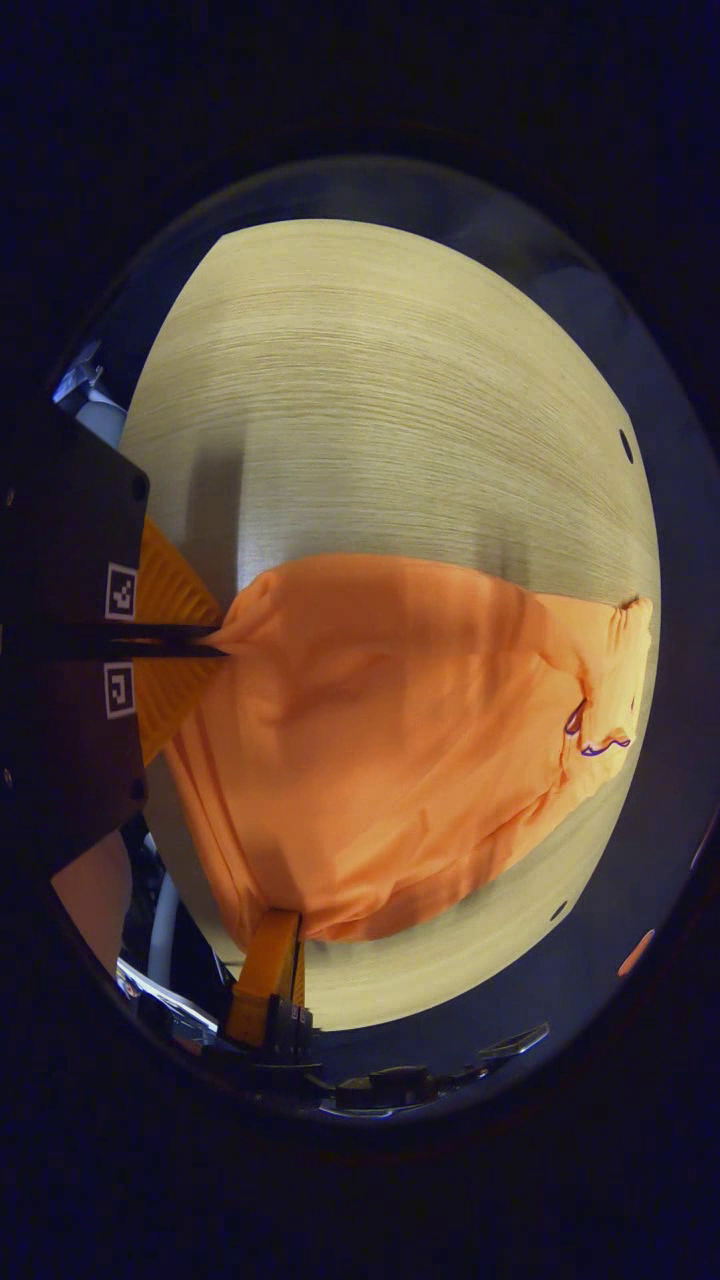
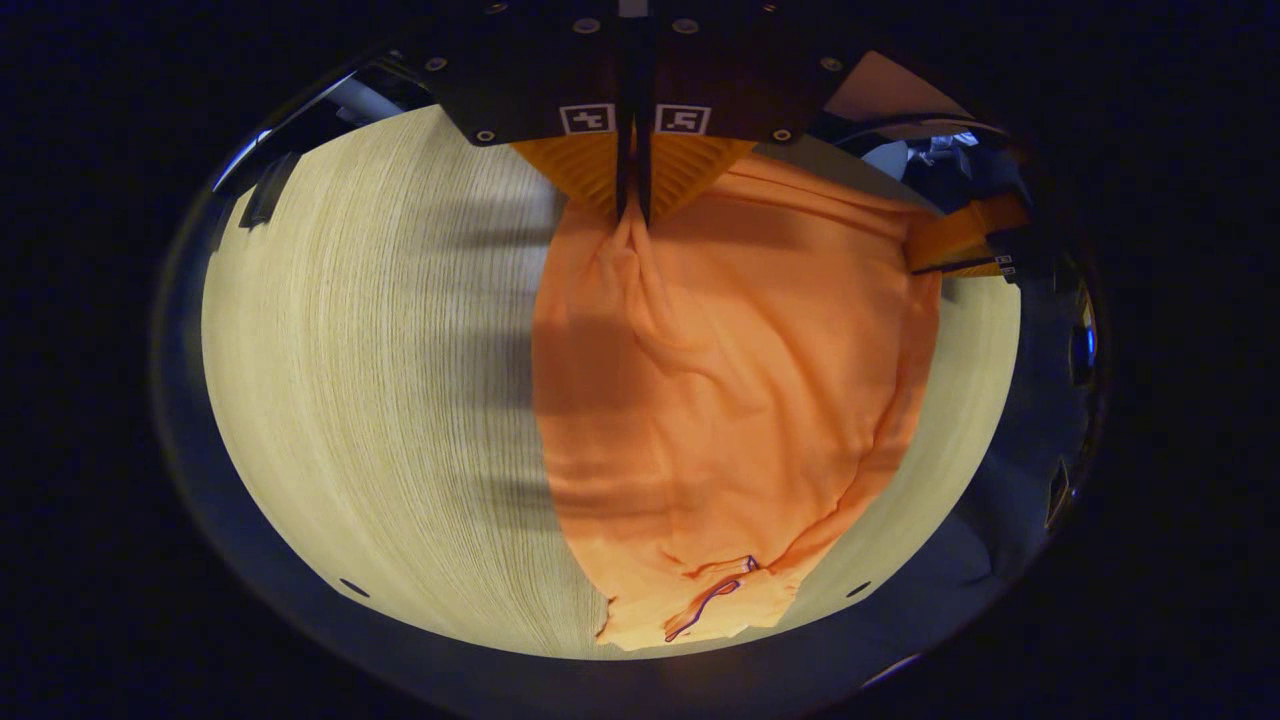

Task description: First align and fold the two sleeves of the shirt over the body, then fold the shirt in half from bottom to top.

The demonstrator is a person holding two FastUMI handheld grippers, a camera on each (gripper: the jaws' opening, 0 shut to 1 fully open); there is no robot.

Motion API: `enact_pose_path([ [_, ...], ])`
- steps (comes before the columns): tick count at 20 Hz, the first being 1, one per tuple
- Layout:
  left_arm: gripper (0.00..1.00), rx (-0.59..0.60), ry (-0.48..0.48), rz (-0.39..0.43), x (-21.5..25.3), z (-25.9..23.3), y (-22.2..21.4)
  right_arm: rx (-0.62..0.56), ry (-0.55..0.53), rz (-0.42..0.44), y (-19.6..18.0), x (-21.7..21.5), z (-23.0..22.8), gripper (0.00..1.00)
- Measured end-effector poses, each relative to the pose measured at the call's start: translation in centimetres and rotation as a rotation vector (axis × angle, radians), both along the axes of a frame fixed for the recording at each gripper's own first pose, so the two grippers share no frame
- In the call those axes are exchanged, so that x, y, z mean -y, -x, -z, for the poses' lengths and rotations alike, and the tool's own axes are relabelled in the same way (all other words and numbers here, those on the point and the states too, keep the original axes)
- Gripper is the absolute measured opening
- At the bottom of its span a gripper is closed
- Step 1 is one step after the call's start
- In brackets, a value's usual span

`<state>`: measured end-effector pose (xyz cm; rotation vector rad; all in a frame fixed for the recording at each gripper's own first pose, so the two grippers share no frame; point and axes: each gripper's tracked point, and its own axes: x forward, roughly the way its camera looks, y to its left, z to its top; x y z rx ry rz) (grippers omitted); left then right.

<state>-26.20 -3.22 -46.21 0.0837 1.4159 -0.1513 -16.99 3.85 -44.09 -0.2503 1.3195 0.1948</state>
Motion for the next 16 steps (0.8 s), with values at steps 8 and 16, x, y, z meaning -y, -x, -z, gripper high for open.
enact_pose_path([
  [8,0.01,0.055,0.043,-0.031,0.3,-3.5,-3.4,0.036,-0.075,0.034,-1.9,-1.6,-3.4,0.0],
  [16,0.01,0.2,0.09,-0.027,1.0,-9.3,-10.8,0.179,-0.136,-0.021,-8.2,-4.2,-10.0,0.0],
])
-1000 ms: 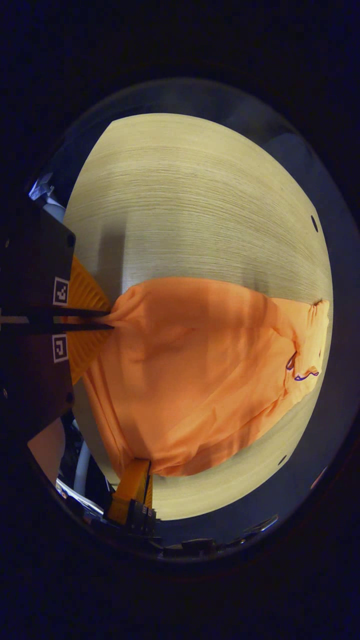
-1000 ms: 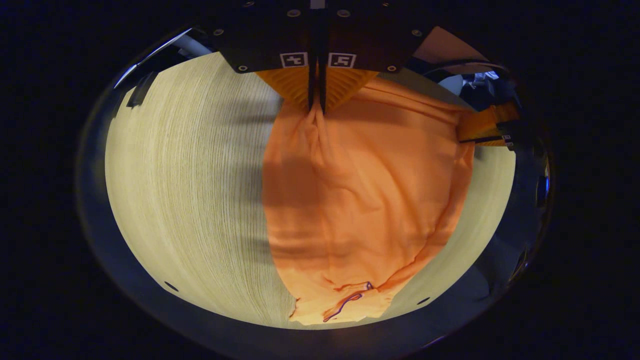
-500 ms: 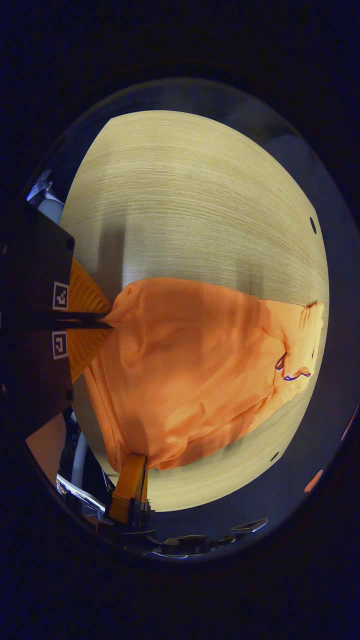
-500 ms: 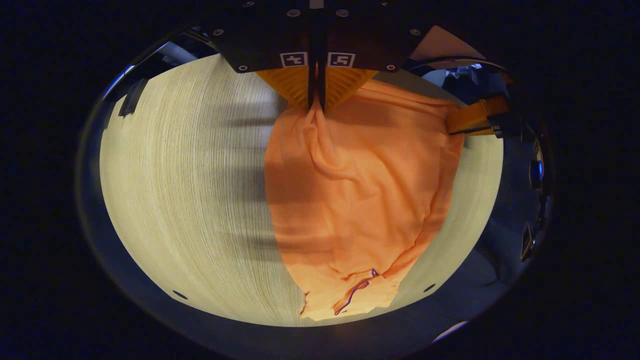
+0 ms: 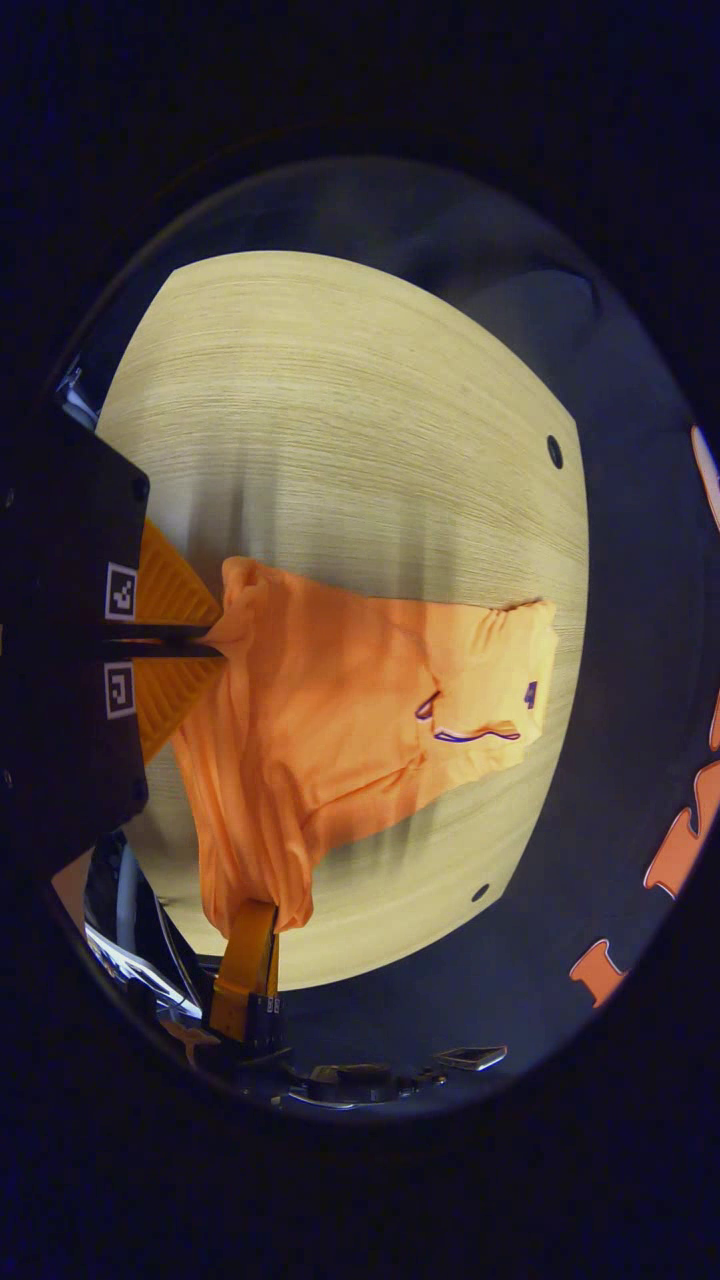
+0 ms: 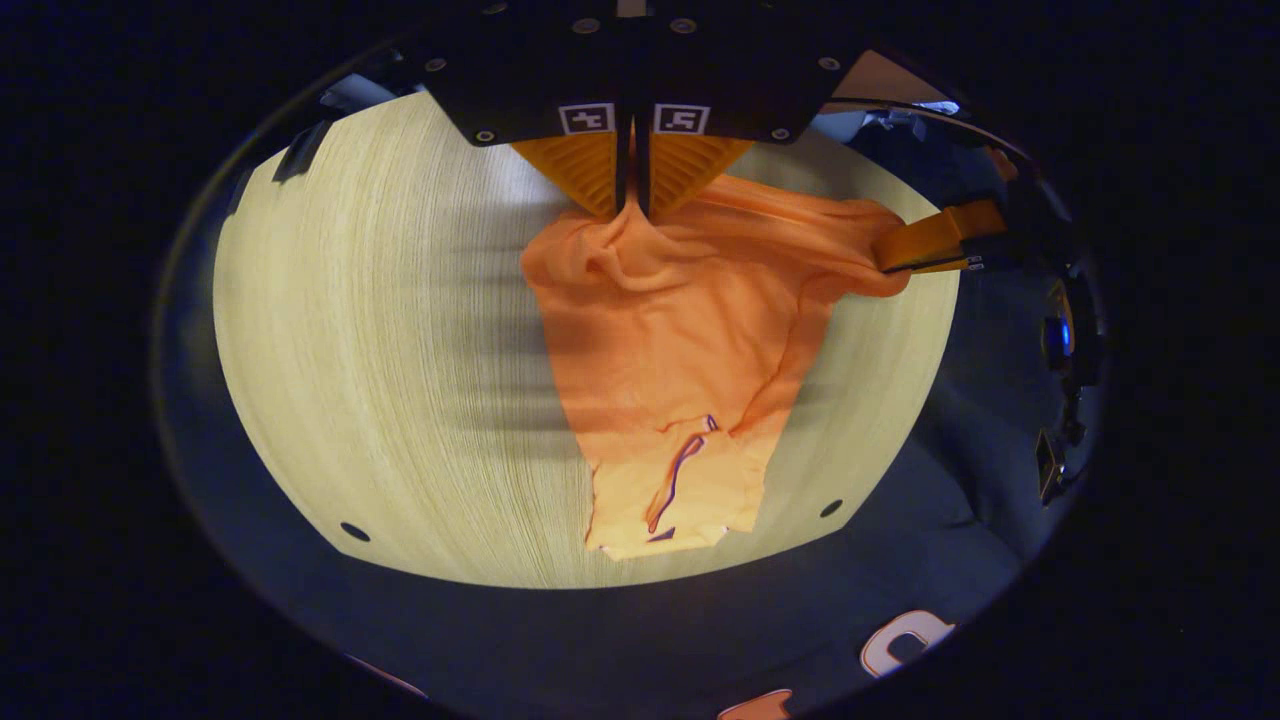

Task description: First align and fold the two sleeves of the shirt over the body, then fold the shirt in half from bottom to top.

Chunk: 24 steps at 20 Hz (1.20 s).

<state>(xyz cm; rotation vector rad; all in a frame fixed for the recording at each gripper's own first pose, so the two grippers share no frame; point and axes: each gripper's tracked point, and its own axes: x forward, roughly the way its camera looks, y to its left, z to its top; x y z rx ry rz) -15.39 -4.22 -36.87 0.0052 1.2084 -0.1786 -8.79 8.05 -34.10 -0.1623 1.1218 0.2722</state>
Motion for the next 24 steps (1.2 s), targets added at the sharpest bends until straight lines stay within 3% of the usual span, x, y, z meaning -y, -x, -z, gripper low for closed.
enact_pose_path([
  [14,0.01,0.242,0.002,0.017,1.1,-5.9,-19.1,0.24,-0.056,-0.032,-15.5,-4.8,-8.4,0.0],
  [24,0.01,0.3,-0.007,0.073,2.6,-5.0,-31.2,0.283,-0.057,0.015,-27.4,-6.7,-8.1,0.0],
])
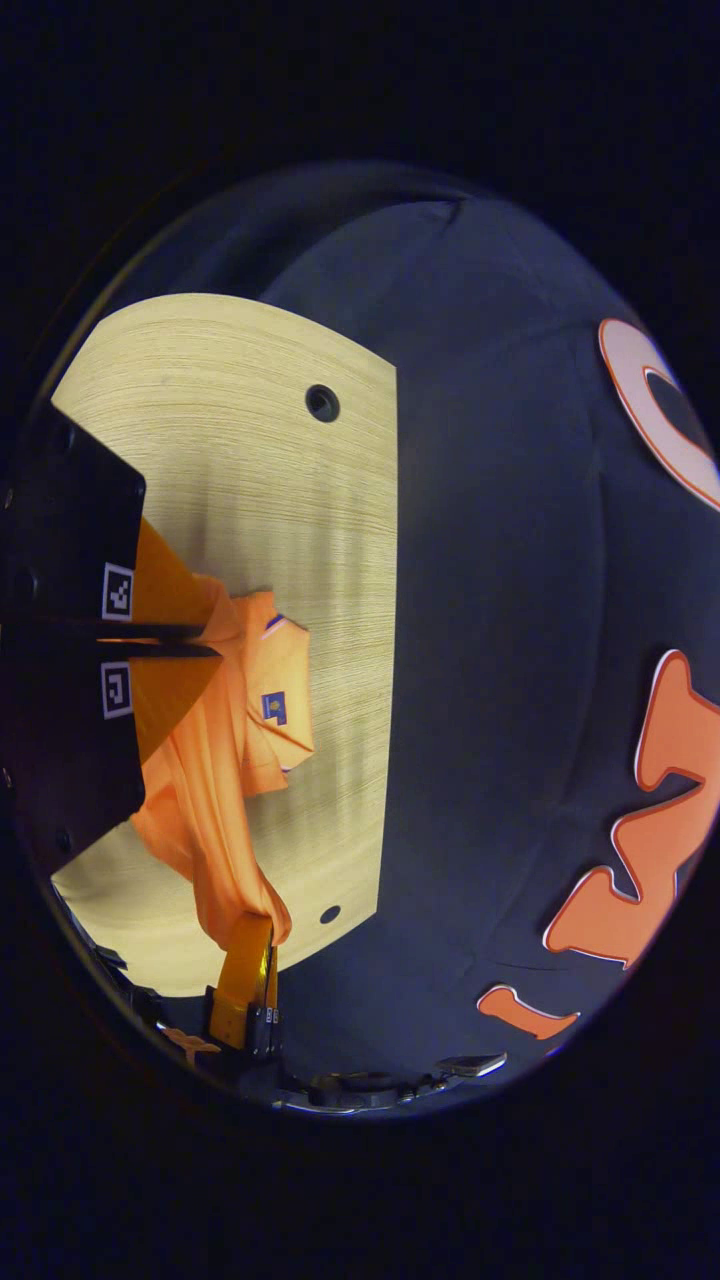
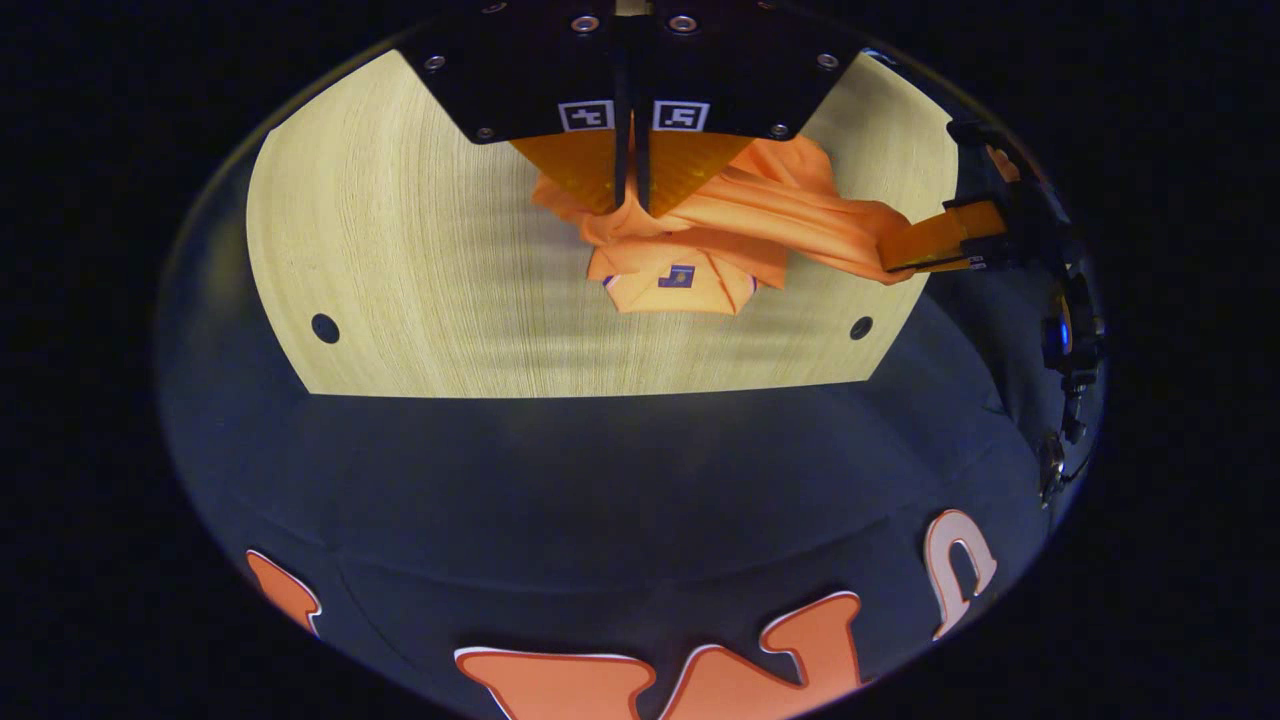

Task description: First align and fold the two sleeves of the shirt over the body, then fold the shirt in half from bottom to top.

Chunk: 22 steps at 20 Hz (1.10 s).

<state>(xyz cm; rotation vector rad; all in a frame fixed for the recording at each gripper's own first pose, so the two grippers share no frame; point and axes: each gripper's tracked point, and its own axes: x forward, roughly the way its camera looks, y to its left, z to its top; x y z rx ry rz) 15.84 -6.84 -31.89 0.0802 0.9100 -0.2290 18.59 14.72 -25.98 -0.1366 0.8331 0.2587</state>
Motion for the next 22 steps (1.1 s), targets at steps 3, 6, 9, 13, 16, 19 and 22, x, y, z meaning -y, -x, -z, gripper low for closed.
enact_pose_path([
  [3,0.01,-0.023,-0.036,0.002,-0.4,3.3,-2.5,-0.031,-0.022,0.021,-2.9,-0.6,2.5,0.0],
  [6,0.01,-0.075,-0.067,0.005,-1.0,7.0,-3.9,-0.048,-0.032,0.034,-5.3,-0.8,5.9,0.0],
  [9,0.02,-0.097,-0.069,-0.025,-1.8,9.6,-4.7,-0.067,0.009,0.024,-6.1,-0.7,8.6,0.02],
  [13,0.44,-0.137,-0.012,-0.059,-1.8,11.2,-3.9,-0.032,0.138,0.035,-6.6,1.2,10.6,0.04],
  [16,0.58,-0.137,-0.013,-0.064,-2.2,11.7,-3.8,-0.045,0.159,0.042,-6.5,1.4,11.4,0.56],
  [19,0.99,-0.074,-0.057,-0.062,-2.8,11.4,-4.2,-0.012,0.154,0.062,-6.6,1.7,10.4,1.0],
  [22,0.99,-0.012,-0.045,-0.056,-2.2,8.8,-4.5,0.012,0.129,0.063,-6.4,1.6,8.6,1.0],
])
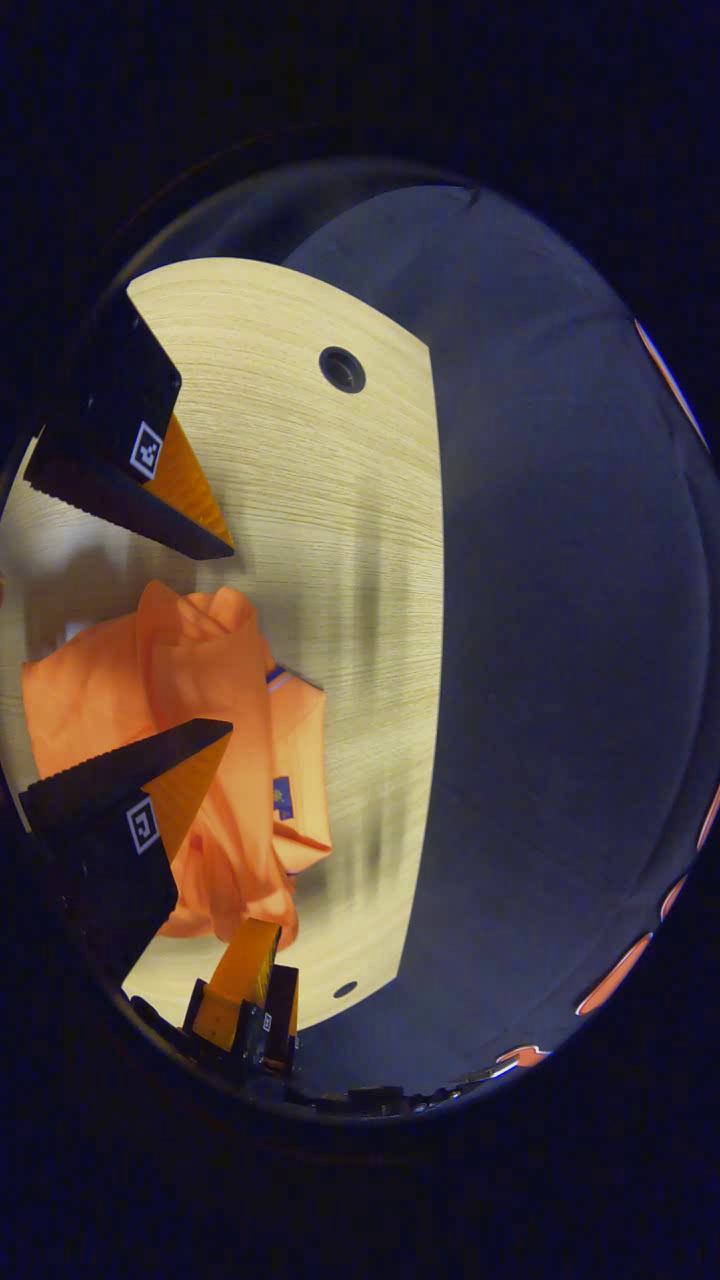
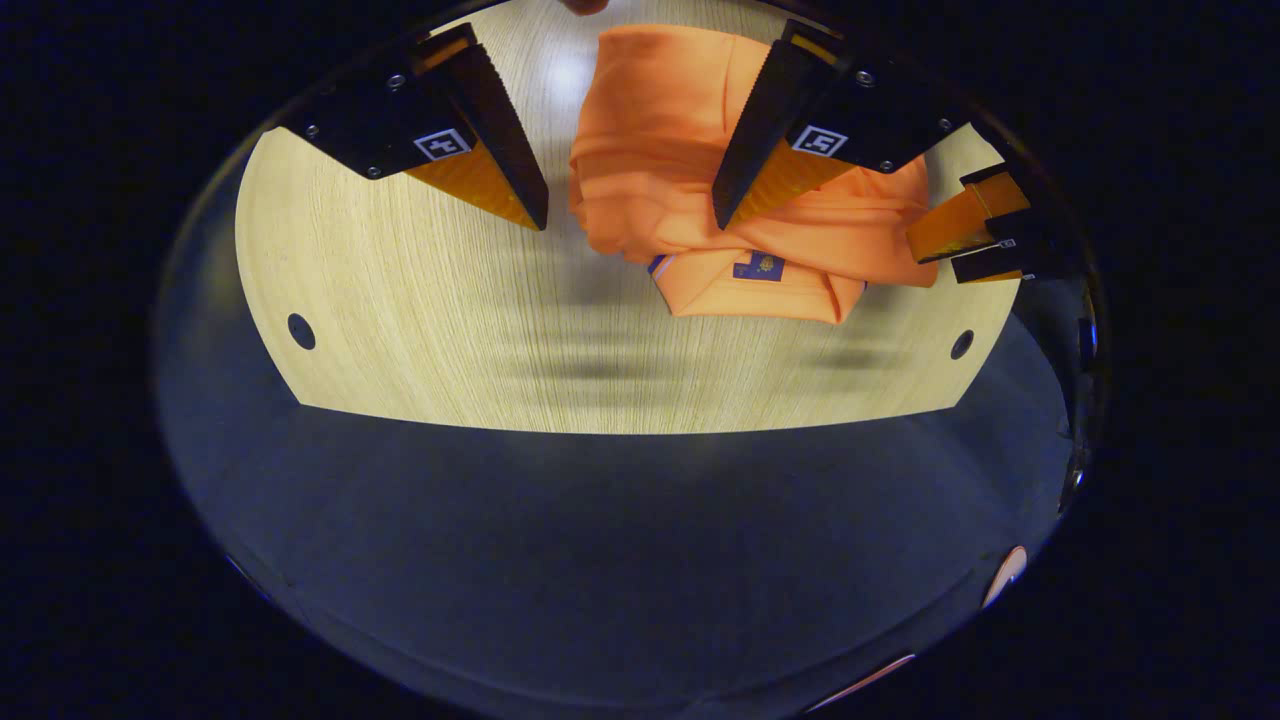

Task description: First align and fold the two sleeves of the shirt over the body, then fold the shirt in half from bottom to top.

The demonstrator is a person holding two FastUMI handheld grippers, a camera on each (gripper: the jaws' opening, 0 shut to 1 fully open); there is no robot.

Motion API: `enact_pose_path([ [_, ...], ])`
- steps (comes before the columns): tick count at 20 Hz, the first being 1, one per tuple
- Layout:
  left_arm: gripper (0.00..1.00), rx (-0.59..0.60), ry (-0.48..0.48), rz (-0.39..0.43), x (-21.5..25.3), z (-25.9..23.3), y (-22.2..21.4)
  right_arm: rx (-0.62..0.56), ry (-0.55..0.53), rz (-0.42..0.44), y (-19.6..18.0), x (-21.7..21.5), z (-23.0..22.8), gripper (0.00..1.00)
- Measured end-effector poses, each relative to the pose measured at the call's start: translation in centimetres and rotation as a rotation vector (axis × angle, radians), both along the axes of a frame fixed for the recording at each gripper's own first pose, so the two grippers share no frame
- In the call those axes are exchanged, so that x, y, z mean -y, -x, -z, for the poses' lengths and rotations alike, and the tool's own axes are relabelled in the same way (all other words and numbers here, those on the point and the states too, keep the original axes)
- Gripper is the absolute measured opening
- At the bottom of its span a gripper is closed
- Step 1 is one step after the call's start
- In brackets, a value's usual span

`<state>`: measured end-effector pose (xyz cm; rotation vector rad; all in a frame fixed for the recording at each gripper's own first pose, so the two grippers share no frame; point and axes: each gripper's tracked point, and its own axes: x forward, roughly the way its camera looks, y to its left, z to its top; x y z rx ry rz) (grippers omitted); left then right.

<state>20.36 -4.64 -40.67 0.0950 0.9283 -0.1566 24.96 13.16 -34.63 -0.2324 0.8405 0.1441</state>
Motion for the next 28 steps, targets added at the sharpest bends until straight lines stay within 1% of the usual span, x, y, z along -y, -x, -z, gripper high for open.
enact_pose_path([
  [3,0.99,0.095,-0.02,0.036,0.9,-3.6,-0.6,0.058,-0.021,-0.014,0.6,-0.4,-3.1,1.0],
  [7,0.98,0.247,-0.019,0.077,2.3,-10.3,-0.4,0.159,-0.081,-0.03,2.0,-0.8,-9.3,1.0],
  [11,0.98,0.354,0.046,0.07,3.3,-19.0,1.8,0.267,-0.106,-0.055,4.9,-0.7,-15.6,1.0],
  [13,0.98,0.427,0.055,0.067,3.4,-23.3,3.5,0.349,-0.096,-0.067,6.5,-0.5,-19.0,1.0],
  [16,0.98,0.522,0.046,0.086,3.1,-27.4,6.4,0.447,-0.1,-0.091,9.6,-0.5,-22.9,0.99],
  [19,0.98,0.575,0.082,0.08,2.8,-31.8,9.5,0.511,-0.146,-0.109,13.0,-0.8,-26.8,0.99],
  [23,0.98,0.68,0.14,0.036,1.0,-36.2,13.1,0.611,-0.165,-0.135,16.8,-1.0,-29.6,0.99],
  [25,0.98,0.746,0.15,0.011,-0.2,-37.8,15.3,0.647,-0.176,-0.149,18.6,-1.1,-30.5,0.99],
  [28,0.97,0.804,0.142,0.008,-1.4,-39.2,17.2,0.686,-0.191,-0.176,19.0,-1.4,-31.0,0.98],
])
